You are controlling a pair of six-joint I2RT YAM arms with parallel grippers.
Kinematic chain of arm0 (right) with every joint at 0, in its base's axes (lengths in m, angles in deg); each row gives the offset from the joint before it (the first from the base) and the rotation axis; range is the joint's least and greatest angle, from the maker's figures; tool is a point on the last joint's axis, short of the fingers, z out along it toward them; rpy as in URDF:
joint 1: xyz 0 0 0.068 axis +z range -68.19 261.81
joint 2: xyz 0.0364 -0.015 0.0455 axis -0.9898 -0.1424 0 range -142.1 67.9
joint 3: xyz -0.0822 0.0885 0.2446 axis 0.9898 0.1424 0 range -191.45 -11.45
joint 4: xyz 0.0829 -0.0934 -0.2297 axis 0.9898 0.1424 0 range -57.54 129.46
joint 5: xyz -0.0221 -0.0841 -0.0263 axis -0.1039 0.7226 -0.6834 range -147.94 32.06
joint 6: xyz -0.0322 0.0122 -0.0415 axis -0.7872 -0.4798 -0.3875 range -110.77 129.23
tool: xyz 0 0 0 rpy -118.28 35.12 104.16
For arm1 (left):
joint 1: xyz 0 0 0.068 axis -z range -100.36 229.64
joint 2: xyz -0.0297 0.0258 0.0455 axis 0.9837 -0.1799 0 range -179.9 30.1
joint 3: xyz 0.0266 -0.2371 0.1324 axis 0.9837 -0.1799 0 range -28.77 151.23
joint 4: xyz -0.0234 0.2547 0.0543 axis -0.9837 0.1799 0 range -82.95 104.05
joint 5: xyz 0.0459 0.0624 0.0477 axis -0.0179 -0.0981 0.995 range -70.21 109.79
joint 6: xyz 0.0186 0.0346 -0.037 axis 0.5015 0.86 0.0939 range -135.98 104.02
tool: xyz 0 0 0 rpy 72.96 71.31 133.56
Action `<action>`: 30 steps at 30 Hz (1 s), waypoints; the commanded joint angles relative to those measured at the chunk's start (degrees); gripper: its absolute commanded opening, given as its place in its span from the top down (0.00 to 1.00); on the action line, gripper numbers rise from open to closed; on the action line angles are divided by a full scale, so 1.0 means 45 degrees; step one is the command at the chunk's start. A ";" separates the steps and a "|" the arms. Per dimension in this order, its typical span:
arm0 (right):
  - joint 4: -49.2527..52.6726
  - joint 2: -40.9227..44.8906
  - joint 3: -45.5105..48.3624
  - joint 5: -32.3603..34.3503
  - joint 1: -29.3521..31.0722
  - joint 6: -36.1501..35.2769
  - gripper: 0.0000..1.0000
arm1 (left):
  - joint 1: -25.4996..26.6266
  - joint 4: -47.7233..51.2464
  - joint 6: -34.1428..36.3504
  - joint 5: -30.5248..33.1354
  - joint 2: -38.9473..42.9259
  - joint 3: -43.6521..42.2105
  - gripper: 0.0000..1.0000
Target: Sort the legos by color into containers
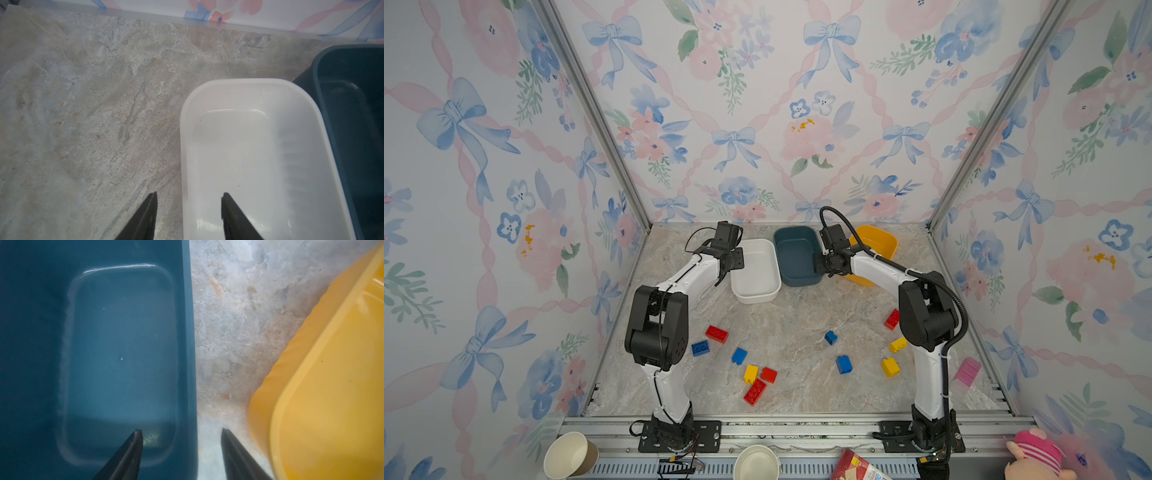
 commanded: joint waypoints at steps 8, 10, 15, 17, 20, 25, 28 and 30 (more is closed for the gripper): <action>0.0174 -0.0855 -0.1010 -0.0269 -0.0249 -0.0281 0.69 | 0.0073 -0.0800 -0.0164 -0.0158 0.1251 -0.1373 0.36; 0.0177 -0.0780 -0.0894 -0.0353 -0.0238 -0.0373 0.76 | 0.0053 -0.0876 -0.0127 -0.0130 0.1339 -0.1573 0.36; 0.0159 -0.0443 -0.0412 -0.0405 -0.0201 -0.0483 0.88 | -0.0037 -0.1014 -0.0125 -0.0207 0.1427 -0.1861 0.35; 0.0090 -0.0261 -0.0159 -0.0422 -0.0188 -0.0520 0.91 | -0.0078 -0.1045 -0.0095 -0.0234 0.1451 -0.1895 0.34; 0.0094 -0.0026 0.0185 -0.0404 -0.0188 -0.0577 0.94 | -0.0152 -0.1055 -0.0029 -0.0278 0.1453 -0.1900 0.34; 0.0103 0.0388 0.0723 -0.0480 -0.0158 -0.0565 1.00 | -0.0355 -0.1083 0.0068 -0.0423 0.1513 -0.1993 0.34; 0.0183 0.0564 0.0923 -0.0501 -0.0072 -0.0623 1.00 | -0.0462 -0.1113 0.0090 -0.0499 0.1550 -0.2056 0.33; 0.0232 0.0693 0.1043 -0.0463 -0.0034 -0.0629 1.00 | -0.0510 -0.1134 0.0110 -0.0559 0.1539 -0.2076 0.33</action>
